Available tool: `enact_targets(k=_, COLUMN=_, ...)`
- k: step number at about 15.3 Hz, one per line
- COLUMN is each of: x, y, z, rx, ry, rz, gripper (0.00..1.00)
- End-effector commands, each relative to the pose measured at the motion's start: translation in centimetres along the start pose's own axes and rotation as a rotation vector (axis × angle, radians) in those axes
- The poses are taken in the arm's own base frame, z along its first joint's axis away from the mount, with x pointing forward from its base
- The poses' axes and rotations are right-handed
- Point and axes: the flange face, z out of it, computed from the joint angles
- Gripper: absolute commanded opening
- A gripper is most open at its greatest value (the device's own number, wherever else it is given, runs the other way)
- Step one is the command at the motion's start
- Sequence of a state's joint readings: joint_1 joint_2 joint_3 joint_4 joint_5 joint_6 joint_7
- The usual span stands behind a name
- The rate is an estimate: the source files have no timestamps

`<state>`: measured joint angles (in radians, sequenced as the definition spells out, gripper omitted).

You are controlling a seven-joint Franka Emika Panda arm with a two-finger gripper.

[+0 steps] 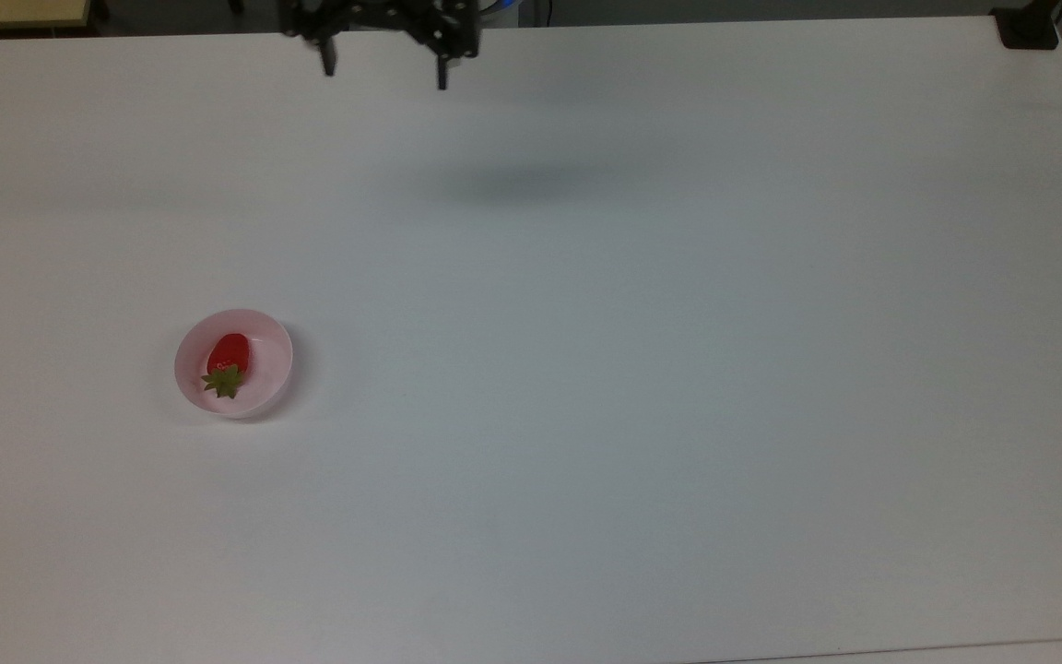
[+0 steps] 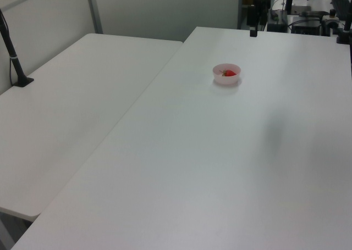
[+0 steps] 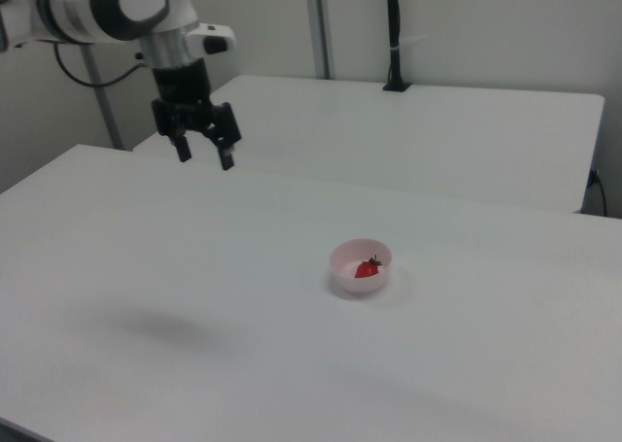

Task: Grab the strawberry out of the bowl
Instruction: 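Move the open gripper over the pink bowl with the strawberry, then lower the gripper into the bowl and close it on the red strawberry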

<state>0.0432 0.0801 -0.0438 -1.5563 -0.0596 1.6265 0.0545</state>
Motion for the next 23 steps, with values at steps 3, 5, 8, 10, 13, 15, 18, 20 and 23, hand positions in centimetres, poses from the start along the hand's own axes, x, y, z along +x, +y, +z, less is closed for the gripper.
enact_targets(k=3, x=3.8, y=5.7, z=5.0, rx=0.018, ry=0.002, rz=-0.085, gripper=1.0)
enact_targets(k=5, x=5.4, y=7.8, z=6.6, rx=0.012, ry=0.021, rz=-0.053, gripper=1.0)
enact_targets(k=8, x=7.7, y=11.0, z=9.7, rx=0.004, ry=0.056, rz=-0.004, gripper=1.0)
enact_targets(k=10, x=9.6, y=11.7, z=12.9, rx=-0.005, ry=0.09, rz=0.008, gripper=1.0)
enact_targets(k=13, x=11.2, y=13.4, z=16.1, rx=-0.008, ry=0.139, rz=0.053, gripper=0.99)
enact_targets(k=15, x=12.2, y=13.7, z=18.5, rx=-0.012, ry=0.166, rz=0.094, gripper=0.98)
enact_targets(k=18, x=13.3, y=14.2, z=21.2, rx=-0.016, ry=0.209, rz=0.133, gripper=0.94)
enact_targets(k=20, x=13.5, y=14.2, z=22.4, rx=-0.017, ry=0.207, rz=0.134, gripper=0.88)
enact_targets(k=23, x=13.6, y=14.5, z=23.4, rx=-0.02, ry=0.2, rz=0.132, gripper=0.81)
